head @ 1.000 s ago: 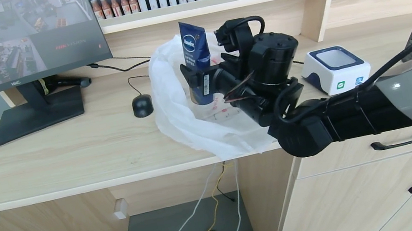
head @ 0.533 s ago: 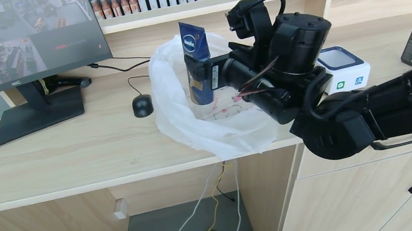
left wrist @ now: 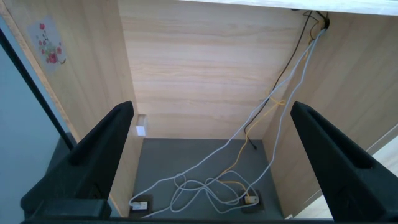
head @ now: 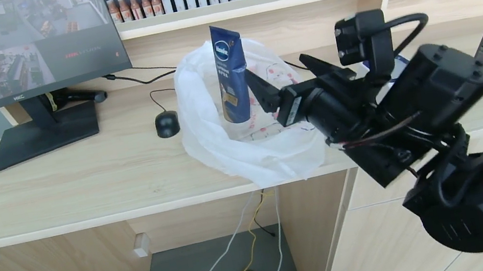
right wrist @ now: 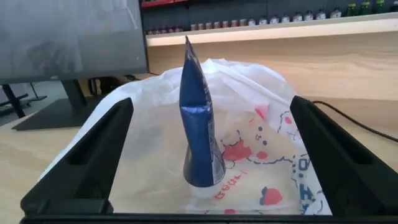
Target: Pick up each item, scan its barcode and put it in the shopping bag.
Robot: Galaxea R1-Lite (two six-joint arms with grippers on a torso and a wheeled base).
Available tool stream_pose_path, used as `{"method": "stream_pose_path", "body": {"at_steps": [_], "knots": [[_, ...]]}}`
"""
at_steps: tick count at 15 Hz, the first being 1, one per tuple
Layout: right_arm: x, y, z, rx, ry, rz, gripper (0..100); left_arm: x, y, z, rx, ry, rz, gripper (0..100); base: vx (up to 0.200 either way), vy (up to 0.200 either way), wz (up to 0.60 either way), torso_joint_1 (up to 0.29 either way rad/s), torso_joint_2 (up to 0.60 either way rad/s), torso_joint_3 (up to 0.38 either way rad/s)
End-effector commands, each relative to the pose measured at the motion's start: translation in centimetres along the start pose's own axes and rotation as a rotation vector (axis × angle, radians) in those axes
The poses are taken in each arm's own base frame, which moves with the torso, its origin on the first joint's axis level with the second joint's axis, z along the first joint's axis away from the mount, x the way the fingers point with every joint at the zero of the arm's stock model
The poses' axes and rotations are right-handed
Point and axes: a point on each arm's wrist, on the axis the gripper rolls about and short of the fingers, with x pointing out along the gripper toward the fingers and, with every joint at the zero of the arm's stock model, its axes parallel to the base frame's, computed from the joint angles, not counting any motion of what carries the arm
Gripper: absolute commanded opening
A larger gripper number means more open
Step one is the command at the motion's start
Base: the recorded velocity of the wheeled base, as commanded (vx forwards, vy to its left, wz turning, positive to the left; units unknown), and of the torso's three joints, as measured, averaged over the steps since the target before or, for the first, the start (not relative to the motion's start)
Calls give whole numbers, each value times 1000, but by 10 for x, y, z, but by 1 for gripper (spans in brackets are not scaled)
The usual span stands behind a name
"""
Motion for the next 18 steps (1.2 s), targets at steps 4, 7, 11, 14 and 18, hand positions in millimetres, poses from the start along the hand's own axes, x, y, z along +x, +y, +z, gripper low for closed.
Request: {"method": "stream_pose_path", "body": {"at_steps": [4, 7, 11, 14, 18], "knots": [[-55, 7, -5, 12, 28, 67, 100, 0, 0, 0, 0, -1, 0, 100, 0, 0, 0, 0, 0, 0], [-66, 7, 3, 35, 31, 80, 100, 0, 0, 0, 0, -1, 0, 100, 0, 0, 0, 0, 0, 0], [-70, 8, 5, 40, 31, 87, 100, 0, 0, 0, 1, -1, 0, 100, 0, 0, 0, 0, 0, 0], [-70, 8, 6, 42, 27, 86, 100, 0, 0, 0, 4, -1, -1, 100, 0, 0, 0, 0, 0, 0], [-68, 8, 6, 44, 24, 88, 100, 0, 0, 0, 4, -1, -1, 100, 0, 0, 0, 0, 0, 0]]}}
